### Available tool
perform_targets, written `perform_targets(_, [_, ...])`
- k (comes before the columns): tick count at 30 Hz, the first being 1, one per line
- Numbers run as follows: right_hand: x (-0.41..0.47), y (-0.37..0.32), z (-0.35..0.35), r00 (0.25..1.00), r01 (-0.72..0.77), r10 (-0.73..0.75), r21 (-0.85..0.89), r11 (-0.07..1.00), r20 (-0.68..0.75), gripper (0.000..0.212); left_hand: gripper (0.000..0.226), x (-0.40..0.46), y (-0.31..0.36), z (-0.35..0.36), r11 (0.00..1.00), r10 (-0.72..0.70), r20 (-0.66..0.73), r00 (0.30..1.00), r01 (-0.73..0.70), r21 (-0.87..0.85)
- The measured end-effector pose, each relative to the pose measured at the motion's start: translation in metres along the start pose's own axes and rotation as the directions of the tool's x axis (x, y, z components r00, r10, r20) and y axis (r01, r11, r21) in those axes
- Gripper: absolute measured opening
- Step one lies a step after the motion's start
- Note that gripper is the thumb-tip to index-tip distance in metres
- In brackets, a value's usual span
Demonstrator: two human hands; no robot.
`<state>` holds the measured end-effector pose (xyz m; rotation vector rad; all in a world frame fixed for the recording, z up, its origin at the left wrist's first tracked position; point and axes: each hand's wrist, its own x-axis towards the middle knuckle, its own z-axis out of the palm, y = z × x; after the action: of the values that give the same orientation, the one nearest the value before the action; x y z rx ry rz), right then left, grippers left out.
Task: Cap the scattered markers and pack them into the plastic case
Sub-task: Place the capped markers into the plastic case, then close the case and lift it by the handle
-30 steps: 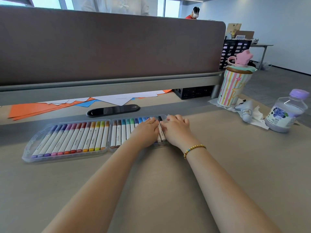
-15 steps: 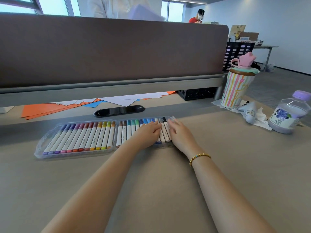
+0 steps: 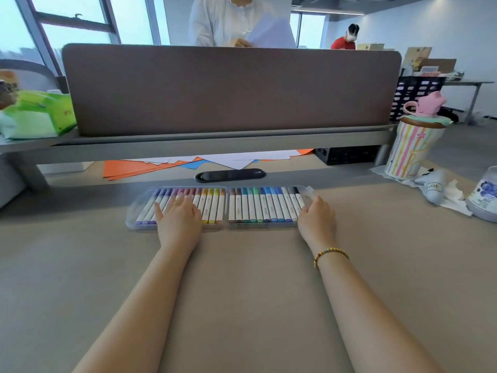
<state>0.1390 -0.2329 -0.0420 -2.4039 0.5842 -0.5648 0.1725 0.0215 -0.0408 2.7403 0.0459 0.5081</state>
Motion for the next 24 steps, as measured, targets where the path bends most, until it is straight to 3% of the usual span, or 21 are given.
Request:
perform_targets(3, [-0.001,-0.001,-0.001,1.000,-0.017,0.017,-0.016,1.000,0.003,0.040,0.040,0.001,-0.027,-0.009,0.981,-0.192,0.004,0.981,0.191,0.035])
perform_targets(7, [-0.001,0.000,-0.002,0.998,-0.052,0.053,-0.051,0.997,0.020,0.045,0.048,0.004,-0.048,-0.018,0.897,-0.440,0.052,0.897,0.442,-0.030])
perform_targets(14, [0.004,0.002,-0.004,0.997,-0.070,0.069,0.063,0.996,0.023,0.038,0.052,0.015,-0.057,-0.016,0.847,-0.470,-0.022,0.883,0.443,-0.292])
perform_targets(16, [0.005,0.003,-0.007,0.995,-0.097,0.095,0.189,0.977,0.021,0.035,0.052,0.017,-0.058,-0.020,0.725,-0.547,-0.039,0.836,0.450,-0.521])
perform_targets(19, [0.004,0.001,-0.016,0.987,-0.146,0.158,0.421,0.895,0.006,0.036,0.055,0.016,-0.052,-0.023,0.444,-0.595,0.003,0.804,0.332,-0.832])
perform_targets(22, [0.000,-0.006,-0.024,0.978,-0.143,0.204,0.575,0.806,-0.042,0.039,0.070,0.014,-0.037,-0.026,0.213,-0.555,0.042,0.831,0.191,-0.958])
perform_targets(24, [-0.005,-0.014,-0.029,0.975,-0.105,0.207,0.641,0.760,-0.085,0.039,0.064,0.015,-0.027,-0.030,0.166,-0.510,0.012,0.860,0.113,-0.980])
